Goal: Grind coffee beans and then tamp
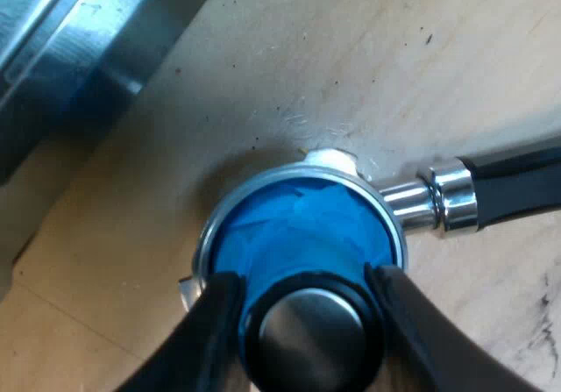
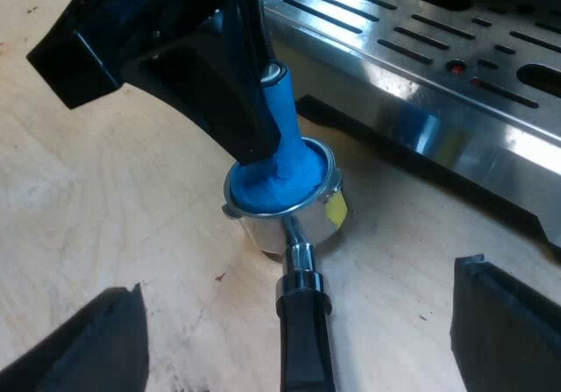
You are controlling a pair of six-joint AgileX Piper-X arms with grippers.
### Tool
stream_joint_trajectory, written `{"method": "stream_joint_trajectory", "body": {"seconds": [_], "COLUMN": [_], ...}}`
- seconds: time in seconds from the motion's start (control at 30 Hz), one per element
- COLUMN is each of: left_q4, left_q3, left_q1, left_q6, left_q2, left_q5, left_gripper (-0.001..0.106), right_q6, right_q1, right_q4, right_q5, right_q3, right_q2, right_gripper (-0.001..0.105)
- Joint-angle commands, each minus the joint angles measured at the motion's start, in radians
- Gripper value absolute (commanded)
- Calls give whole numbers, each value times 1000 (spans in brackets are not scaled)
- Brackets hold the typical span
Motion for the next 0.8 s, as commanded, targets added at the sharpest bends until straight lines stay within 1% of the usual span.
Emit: {"method": "stream_joint_trajectory", "body": {"seconds": [0.03, 0.43, 0.53, 0.8], "left_q4": [-5, -12, -42, -89], "left_q3": [2, 2, 23, 119], "left_q1": [-1, -1, -1, -1], "left_q6": [4, 4, 1, 0], "left_q2": [0, 0, 0, 0], "left_q5": [-2, -1, -1, -1], "left_gripper": [0, 0, 0, 0], "right_q6": [-14, -14, -14, -14], "right_q1": [2, 2, 2, 2], "right_q4": [-7, -7, -7, -7], "right_q5": [7, 7, 7, 7], "right_q3": [-3, -3, -3, -3], "right_q2": [-9, -9, -9, -9], "right_gripper": [71, 71, 71, 71]}}
